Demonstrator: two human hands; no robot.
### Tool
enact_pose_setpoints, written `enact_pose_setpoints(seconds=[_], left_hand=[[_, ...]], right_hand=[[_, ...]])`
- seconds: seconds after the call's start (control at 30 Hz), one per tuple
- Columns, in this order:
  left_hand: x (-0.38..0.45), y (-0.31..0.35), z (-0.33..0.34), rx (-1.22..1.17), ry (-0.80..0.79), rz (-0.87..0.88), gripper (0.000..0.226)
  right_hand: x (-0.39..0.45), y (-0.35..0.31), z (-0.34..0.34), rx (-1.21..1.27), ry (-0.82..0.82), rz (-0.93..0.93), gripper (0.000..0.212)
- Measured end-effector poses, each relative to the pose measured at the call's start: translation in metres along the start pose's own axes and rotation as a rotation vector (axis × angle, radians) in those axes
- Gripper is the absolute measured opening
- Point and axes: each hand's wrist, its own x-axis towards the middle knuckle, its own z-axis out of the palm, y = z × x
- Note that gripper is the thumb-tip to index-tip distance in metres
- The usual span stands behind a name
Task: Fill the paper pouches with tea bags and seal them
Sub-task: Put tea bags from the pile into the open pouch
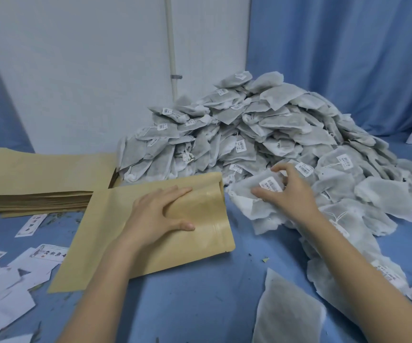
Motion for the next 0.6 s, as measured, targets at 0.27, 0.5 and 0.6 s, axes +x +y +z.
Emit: enact_pose_setpoints(seconds=[0.27, 0.5, 0.6], left_hand=[[-0.001, -0.001, -0.009, -0.053, 0.044, 0.004, 0.073], [0.0, 0.006, -0.01, -0.072, 0.047, 0.042, 0.072], [0.0, 0.003, -0.013, -0.096, 0.062, 0.063, 0.068]], right_hand=[[-0.01, -0.018, 0.026, 0.353, -0.07, 0.167, 0.062], [-0.022, -0.051, 0.06, 0.237, -0.354, 0.076, 0.033], [-0.023, -0.051, 0.051, 0.285, -0.656, 0.029, 0.023]])
